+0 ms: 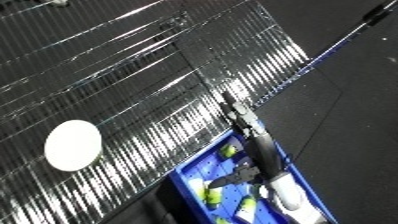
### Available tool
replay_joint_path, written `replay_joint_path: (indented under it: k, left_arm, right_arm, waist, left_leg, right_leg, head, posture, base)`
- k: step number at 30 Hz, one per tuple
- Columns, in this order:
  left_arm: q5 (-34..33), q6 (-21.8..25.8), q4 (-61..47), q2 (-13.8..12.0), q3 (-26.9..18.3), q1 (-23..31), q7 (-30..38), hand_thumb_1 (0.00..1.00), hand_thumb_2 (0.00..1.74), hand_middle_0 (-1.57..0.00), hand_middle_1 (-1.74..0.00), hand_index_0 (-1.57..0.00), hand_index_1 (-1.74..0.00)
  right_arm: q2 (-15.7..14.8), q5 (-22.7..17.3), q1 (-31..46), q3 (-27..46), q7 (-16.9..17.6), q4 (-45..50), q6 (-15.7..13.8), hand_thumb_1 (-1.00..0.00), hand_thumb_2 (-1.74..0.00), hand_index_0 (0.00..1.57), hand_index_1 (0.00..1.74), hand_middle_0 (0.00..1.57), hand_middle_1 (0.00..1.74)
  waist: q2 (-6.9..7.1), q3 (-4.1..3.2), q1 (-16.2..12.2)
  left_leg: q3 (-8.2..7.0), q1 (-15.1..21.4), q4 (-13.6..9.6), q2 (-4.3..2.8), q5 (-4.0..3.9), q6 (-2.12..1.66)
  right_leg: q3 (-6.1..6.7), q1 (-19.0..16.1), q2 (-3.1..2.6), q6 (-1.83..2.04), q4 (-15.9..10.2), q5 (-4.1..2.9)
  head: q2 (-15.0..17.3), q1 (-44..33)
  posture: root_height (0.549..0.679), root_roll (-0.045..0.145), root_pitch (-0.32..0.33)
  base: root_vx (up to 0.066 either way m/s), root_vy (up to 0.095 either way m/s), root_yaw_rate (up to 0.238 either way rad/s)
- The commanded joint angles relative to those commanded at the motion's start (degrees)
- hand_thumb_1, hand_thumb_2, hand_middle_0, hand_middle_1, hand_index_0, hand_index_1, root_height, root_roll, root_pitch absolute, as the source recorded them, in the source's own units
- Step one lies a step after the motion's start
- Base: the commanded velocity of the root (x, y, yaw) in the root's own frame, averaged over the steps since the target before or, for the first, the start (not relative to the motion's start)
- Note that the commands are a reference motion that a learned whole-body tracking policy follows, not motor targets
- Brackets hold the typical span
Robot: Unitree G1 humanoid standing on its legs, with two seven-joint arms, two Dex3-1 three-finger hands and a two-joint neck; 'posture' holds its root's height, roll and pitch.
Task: Pick up the object and place it into the box
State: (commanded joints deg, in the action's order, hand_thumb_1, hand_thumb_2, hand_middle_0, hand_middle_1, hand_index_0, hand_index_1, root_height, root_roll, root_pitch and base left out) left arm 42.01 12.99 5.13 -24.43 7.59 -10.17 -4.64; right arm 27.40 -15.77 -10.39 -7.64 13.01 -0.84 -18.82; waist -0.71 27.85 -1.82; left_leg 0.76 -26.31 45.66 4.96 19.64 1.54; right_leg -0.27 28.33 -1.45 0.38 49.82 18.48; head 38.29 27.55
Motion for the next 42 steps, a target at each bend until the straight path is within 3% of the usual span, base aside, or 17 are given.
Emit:
replay_joint_path:
  k: [10,23,33,38,42]
  left_arm:
    - [-0.54,-2.67,-0.49,-0.43,0.08,-0.42,-0.34,1.00,1.74,-1.57,-1.74,-1.57,-1.74]
    - [1.14,-3.74,-1.24,-0.97,0.84,0.74,-1.35,1.00,1.74,-1.57,-1.74,-1.57,-1.74]
    - [1.94,-3.67,-2.13,-1.32,1.74,0.00,0.83,1.00,1.74,-1.57,-1.74,-1.57,-1.74]
    - [2.43,-3.38,-2.52,-1.71,2.06,-0.50,1.53,1.00,1.74,-1.57,-1.74,-1.57,-1.74]
    - [3.04,-2.83,-2.78,-2.13,2.98,-0.97,2.03,1.00,1.74,-1.57,-1.74,-1.57,-1.74]
  right_arm:
    - [-1.59,0.92,-4.78,-2.27,-1.42,-2.66,2.75,0.00,0.00,0.00,0.00,0.00,0.00]
    - [-2.72,1.27,-9.71,-3.79,-1.65,-5.04,3.61,0.00,0.00,0.00,0.00,0.00,0.00]
    - [-2.52,-1.23,-15.62,-5.01,-1.13,-7.43,5.43,0.00,0.00,0.00,0.00,0.00,0.00]
    - [-2.28,-1.74,-18.50,-5.79,-0.33,-8.39,6.34,0.00,0.00,0.00,0.00,0.00,0.00]
    - [-2.00,-2.12,-22.06,-6.96,0.61,-10.29,6.97,0.00,0.00,0.00,0.00,0.00,0.00]
  waist:
    - [-0.04,0.07,2.74]
    - [-1.00,0.92,4.65]
    - [-1.72,1.90,5.89]
    - [-2.10,1.95,6.32]
    - [-2.57,1.95,6.78]
  left_leg:
    - [0.97,-1.71,3.08,0.52,0.03,0.01]
    - [0.92,-3.85,5.63,0.87,-0.31,0.14]
    - [0.98,-6.64,8.87,1.50,0.10,0.28]
    - [0.99,-8.23,10.00,1.77,0.22,0.35]
    - [0.94,-10.24,11.72,2.10,0.76,0.46]
  right_leg:
    - [-1.64,1.28,1.23,-0.10,2.82,0.45]
    - [-2.63,4.03,2.42,-0.01,6.19,0.51]
    - [-3.35,7.12,2.72,-0.32,9.65,1.14]
    - [-3.58,8.77,2.81,-0.44,10.87,1.37]
    - [-3.79,10.73,2.72,-0.60,12.27,1.79]
  head:
    - [1.46,-7.07]
    - [-3.22,-8.58]
    - [-7.93,-7.10]
    - [-8.88,-6.45]
    - [-10.19,-6.11]
  posture:
    - [0.620,0.063,-0.014]
    - [0.609,0.062,-0.027]
    - [0.597,0.063,-0.027]
    - [0.592,0.063,-0.019]
    - [0.587,0.063,-0.006]
  base:
    - [0.048,-0.031,0.173]
    - [0.056,0.003,0.116]
    - [0.043,0.010,0.093]
    - [0.009,0.014,0.079]
    - [-0.008,0.023,0.056]
